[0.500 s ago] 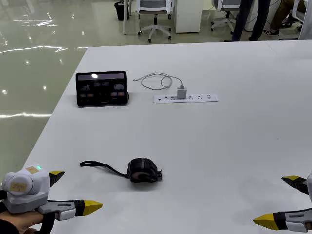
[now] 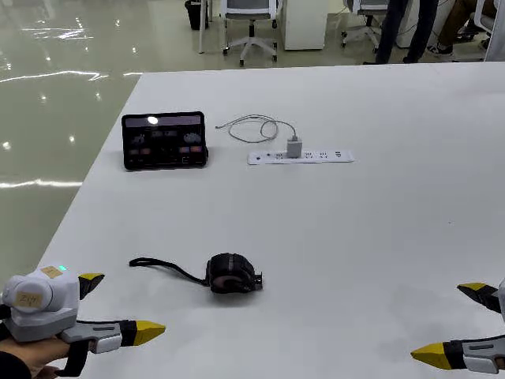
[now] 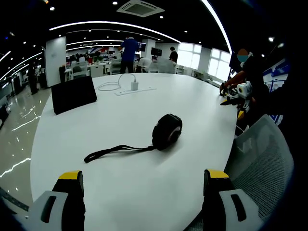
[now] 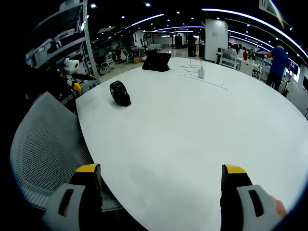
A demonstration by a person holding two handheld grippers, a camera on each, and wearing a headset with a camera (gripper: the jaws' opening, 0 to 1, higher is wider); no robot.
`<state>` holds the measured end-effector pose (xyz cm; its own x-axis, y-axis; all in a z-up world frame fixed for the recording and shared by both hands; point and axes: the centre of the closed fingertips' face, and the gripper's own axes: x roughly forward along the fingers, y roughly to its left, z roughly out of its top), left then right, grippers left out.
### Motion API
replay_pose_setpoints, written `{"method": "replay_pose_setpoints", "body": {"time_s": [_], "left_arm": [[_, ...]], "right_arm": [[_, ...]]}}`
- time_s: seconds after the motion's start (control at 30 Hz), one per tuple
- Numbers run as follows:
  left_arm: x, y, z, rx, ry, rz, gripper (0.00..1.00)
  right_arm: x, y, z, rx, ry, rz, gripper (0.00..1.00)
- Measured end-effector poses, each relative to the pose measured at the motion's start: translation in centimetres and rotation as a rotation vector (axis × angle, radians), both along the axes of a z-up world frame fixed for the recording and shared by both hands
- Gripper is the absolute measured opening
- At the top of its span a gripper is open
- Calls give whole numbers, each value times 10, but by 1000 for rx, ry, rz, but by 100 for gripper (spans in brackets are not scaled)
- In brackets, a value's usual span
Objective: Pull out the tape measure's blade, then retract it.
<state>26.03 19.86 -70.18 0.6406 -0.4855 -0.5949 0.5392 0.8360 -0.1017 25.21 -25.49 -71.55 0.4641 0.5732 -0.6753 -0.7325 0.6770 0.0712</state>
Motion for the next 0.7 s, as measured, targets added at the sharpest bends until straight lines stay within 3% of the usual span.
{"method": "replay_pose_setpoints", "body": {"time_s": [0.33, 0.6, 0.7], "left_arm": [[4, 1, -3, 12, 4, -12, 100], [14, -5, -1, 27, 3, -54, 100], [21, -8, -2, 55, 0, -89, 100]], "right_arm": [[6, 1, 1, -2, -25, 8, 100], [16, 10, 6, 21, -40, 14, 100], [21, 12, 5, 19, -40, 16, 100]]}}
